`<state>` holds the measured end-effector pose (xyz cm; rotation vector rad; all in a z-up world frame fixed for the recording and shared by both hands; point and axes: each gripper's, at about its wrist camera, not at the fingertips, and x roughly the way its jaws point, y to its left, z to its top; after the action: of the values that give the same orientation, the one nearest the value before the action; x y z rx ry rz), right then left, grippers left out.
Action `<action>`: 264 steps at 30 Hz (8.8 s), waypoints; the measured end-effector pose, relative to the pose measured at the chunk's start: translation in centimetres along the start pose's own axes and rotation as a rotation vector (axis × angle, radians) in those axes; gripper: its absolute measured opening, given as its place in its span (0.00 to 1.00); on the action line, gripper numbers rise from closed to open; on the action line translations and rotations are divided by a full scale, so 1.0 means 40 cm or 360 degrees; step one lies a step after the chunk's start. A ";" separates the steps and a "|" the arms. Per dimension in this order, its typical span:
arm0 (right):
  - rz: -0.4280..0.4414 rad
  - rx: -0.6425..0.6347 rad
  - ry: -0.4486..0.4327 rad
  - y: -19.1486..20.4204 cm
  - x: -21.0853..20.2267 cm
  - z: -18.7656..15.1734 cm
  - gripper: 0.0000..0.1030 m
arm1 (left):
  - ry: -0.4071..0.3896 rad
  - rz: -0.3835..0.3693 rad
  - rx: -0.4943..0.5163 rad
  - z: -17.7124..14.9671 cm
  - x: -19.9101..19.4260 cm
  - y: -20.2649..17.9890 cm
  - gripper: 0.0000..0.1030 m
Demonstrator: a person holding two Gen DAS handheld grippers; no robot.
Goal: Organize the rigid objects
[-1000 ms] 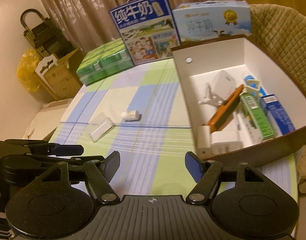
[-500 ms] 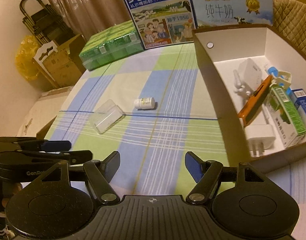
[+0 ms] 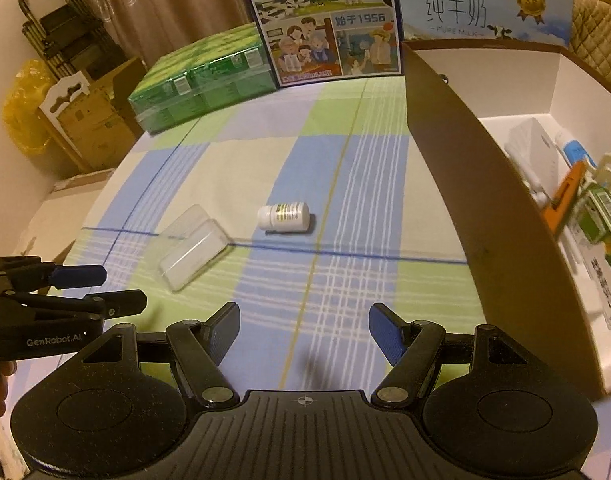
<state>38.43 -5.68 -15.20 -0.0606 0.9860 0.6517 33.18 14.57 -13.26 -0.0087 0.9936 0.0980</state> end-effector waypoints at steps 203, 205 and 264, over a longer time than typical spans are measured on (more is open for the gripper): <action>0.0006 0.0191 -0.0350 -0.559 -0.348 0.148 0.74 | -0.0280 -0.0004 0.0104 0.305 -0.099 -0.605 0.73; 0.0008 0.0199 -0.0352 -0.538 -0.369 0.117 0.75 | -0.0277 0.0003 0.0101 0.270 -0.123 -0.597 0.74; -0.0070 0.0099 -0.0142 0.186 -0.555 -0.459 0.75 | -0.0195 -0.0067 -0.0110 -0.456 -0.598 -0.268 0.74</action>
<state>12.19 -16.50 -6.33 0.0013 0.9158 0.5785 5.90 1.05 -3.59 -0.0863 0.8666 0.0931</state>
